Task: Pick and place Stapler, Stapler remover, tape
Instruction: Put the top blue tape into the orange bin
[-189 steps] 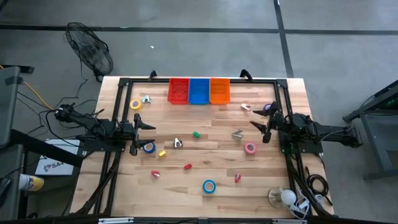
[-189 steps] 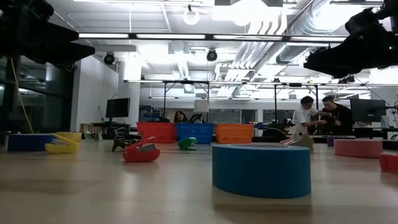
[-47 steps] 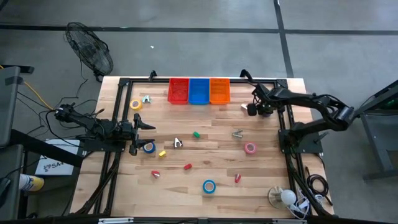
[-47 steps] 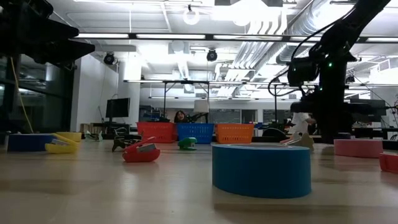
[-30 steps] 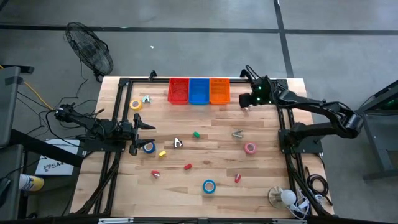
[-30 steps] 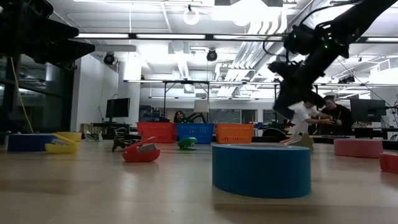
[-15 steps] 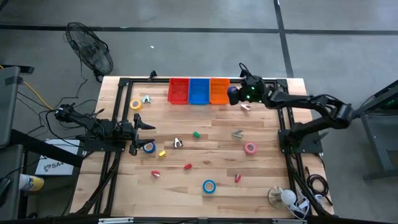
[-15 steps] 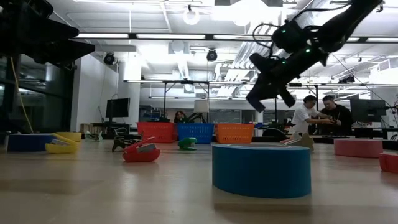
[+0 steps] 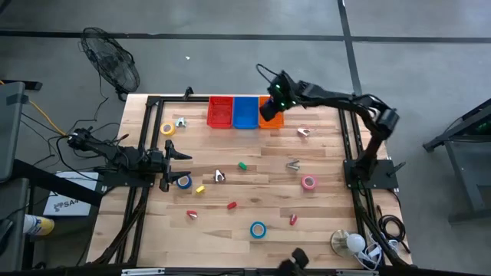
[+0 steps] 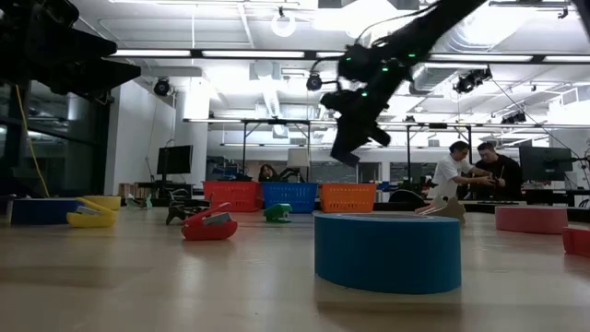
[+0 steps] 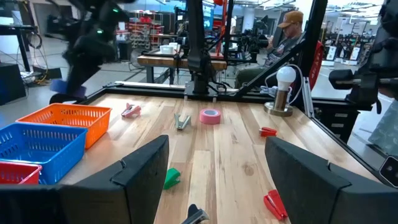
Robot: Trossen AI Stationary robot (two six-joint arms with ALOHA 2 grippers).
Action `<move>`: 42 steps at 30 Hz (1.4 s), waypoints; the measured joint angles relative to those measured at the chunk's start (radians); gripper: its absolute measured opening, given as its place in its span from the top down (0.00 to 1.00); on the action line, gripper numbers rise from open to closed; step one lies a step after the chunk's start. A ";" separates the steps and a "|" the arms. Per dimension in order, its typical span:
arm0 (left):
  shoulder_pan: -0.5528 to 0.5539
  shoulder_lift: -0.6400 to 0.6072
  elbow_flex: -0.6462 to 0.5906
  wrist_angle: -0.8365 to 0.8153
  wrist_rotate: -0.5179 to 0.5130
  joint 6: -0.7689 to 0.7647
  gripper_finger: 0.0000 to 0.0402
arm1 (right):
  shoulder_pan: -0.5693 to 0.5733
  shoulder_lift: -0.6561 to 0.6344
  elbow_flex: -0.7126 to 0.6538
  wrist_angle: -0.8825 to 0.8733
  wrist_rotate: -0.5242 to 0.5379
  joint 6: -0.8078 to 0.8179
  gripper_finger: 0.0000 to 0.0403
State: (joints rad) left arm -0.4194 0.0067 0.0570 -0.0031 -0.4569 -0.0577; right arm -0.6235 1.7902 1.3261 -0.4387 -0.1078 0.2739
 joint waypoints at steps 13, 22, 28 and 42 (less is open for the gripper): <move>0.000 0.000 0.000 0.000 0.000 0.000 0.35 | -0.003 0.250 0.329 -0.357 0.085 -0.461 0.90; 0.000 0.000 0.000 0.000 0.000 0.000 0.35 | -0.040 0.260 0.326 -0.343 0.050 -0.609 0.88; 0.000 0.000 0.000 0.000 0.000 0.000 0.35 | -0.066 0.260 0.293 -0.268 -0.050 -0.616 0.89; 0.000 0.000 0.000 0.000 0.000 0.000 0.35 | -0.068 0.260 0.201 -0.137 -0.064 -0.650 0.89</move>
State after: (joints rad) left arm -0.4191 0.0067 0.0570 -0.0032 -0.4568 -0.0576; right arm -0.6918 2.0506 1.5267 -0.5758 -0.1719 -0.3763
